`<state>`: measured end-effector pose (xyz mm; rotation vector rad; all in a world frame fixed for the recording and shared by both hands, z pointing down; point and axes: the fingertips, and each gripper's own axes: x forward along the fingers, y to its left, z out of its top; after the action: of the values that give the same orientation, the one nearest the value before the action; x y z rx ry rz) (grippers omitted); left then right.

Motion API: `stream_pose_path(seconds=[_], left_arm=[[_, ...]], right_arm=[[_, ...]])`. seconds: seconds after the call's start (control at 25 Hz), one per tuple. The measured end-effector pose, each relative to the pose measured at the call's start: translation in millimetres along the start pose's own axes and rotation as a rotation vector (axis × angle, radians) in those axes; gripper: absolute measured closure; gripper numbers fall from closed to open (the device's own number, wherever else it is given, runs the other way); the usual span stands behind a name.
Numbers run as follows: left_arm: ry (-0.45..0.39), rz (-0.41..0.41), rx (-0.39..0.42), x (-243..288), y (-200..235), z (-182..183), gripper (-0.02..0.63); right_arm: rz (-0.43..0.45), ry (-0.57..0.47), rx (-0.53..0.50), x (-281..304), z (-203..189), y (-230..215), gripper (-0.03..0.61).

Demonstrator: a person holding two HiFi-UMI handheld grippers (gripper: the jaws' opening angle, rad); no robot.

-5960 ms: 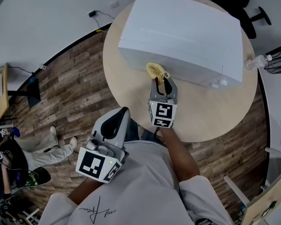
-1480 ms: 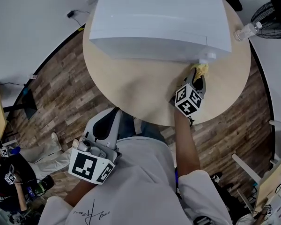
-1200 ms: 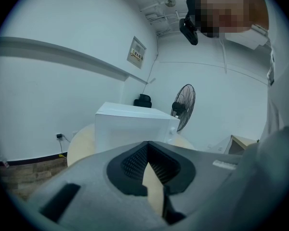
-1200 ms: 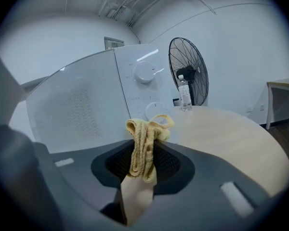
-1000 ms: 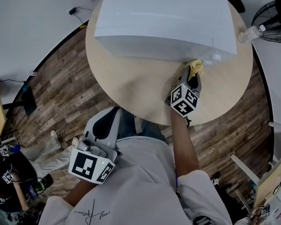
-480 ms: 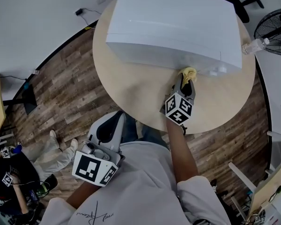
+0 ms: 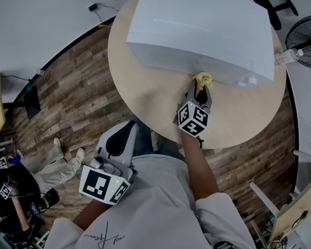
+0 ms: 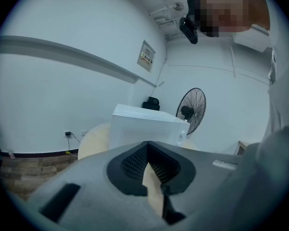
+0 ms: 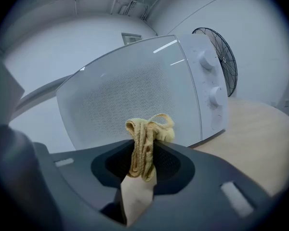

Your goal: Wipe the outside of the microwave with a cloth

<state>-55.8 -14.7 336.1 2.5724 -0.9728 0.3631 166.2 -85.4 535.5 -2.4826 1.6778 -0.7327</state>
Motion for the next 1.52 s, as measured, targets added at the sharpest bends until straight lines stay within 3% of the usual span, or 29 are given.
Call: stream_pose_path(seconds=[1.52], left_arm=[[0.000, 0.121, -0.061, -13, 66, 2, 0.621]], right_arm=[[0.225, 0.140, -0.052, 31, -56, 131, 0.456]])
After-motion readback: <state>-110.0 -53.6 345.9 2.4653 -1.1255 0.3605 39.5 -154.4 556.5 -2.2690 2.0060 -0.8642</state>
